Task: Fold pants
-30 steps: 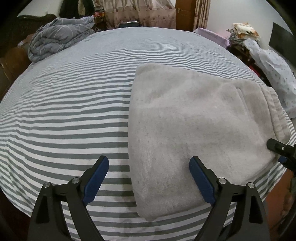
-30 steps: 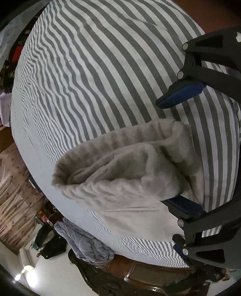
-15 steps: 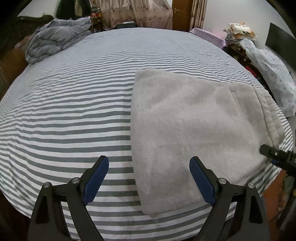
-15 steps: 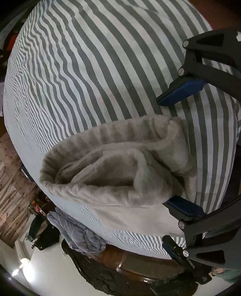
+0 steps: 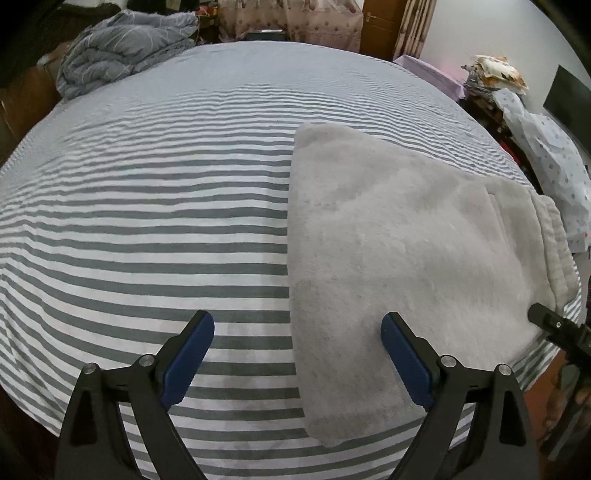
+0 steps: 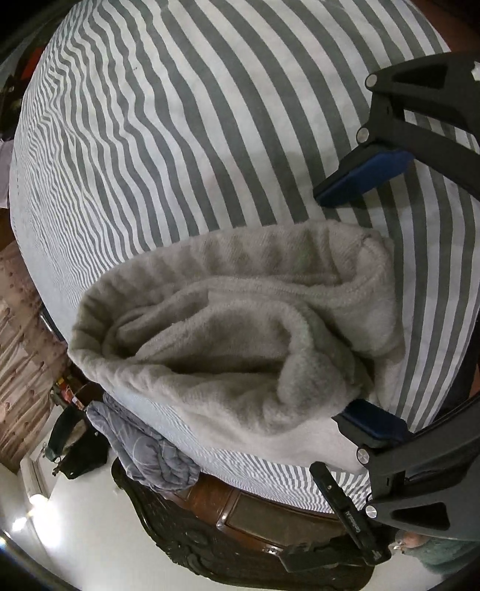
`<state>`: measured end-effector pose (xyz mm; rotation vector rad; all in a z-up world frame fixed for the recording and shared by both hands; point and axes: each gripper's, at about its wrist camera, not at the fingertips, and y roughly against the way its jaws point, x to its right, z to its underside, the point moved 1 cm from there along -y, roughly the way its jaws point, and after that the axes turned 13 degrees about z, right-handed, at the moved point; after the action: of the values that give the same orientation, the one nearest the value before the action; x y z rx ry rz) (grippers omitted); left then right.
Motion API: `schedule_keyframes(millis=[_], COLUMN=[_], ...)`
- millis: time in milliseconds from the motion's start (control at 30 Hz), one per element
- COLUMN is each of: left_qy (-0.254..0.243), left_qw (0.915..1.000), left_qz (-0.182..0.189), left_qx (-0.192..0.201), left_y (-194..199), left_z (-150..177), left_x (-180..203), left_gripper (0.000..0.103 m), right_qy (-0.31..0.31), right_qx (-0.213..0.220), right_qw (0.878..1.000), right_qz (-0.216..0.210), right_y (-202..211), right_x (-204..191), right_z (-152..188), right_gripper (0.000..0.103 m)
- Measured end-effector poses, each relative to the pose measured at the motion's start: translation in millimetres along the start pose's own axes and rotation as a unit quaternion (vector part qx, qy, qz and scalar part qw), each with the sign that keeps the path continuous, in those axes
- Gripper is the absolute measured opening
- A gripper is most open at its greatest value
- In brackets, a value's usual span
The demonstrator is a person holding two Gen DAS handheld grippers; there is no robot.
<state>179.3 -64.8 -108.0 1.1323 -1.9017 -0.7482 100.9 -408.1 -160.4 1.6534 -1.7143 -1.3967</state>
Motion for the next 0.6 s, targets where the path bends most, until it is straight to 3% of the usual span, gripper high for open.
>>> schedule_keyframes(millis=[167, 300, 600], left_qy=[0.063, 0.114, 0.109], left_qw=[0.9965, 0.9887, 0.9836], left_qz=[0.055, 0.097, 0.139], left_qx=[-0.001, -0.008, -0.035], left_y=[3, 3, -14], left_z=[-1, -2, -7], left_x=[-21, -43, -41], left_gripper=[0.095, 0.095, 0.097], right_qy=[0.001, 0.002, 0.001], right_qx=[-0.009, -0.021, -0.029], right_qw=[1.0, 0.999, 0.995], right_qz=[-0.021, -0.043, -0.092], right_y=[-1, -2, -12], right_x=[-1, 5, 13], right_z=[-1, 0, -13], right_gripper=[0.097, 0.097, 0.099])
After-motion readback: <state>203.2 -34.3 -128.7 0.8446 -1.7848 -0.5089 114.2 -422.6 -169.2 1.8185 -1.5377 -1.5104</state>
